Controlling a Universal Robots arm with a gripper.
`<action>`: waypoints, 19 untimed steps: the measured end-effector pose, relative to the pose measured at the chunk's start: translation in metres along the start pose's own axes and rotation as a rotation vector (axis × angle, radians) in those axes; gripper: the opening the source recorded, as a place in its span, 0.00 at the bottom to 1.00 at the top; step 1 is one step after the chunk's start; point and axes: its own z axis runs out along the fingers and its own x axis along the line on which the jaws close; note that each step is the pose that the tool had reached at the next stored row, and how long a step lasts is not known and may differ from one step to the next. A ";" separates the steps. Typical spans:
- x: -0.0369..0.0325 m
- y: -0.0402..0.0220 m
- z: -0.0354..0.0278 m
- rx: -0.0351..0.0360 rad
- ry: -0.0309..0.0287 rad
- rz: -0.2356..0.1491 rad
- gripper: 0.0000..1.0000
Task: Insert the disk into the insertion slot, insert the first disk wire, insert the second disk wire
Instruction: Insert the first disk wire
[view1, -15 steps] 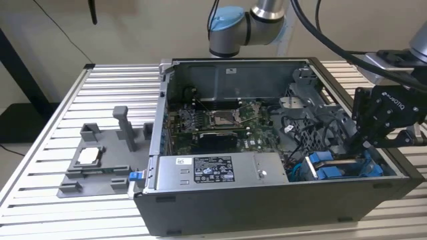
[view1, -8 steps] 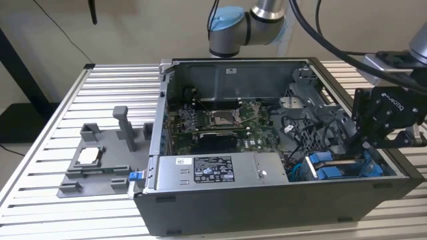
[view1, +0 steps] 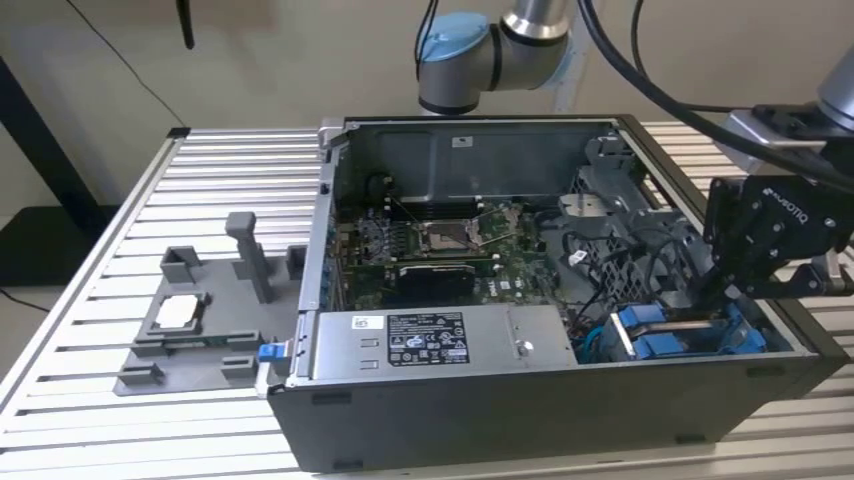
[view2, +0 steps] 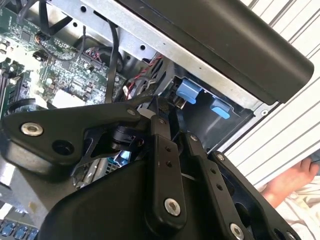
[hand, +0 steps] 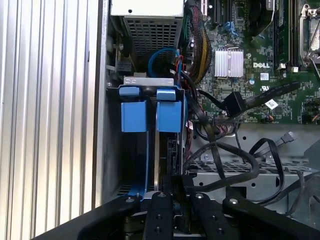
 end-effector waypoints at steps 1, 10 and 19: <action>0.0001 0.0000 0.0002 0.0000 0.0002 0.000 0.19; 0.0003 -0.0004 0.0035 0.0001 0.0007 0.000 0.19; 0.0004 0.0002 0.0076 0.0003 0.0008 0.000 0.19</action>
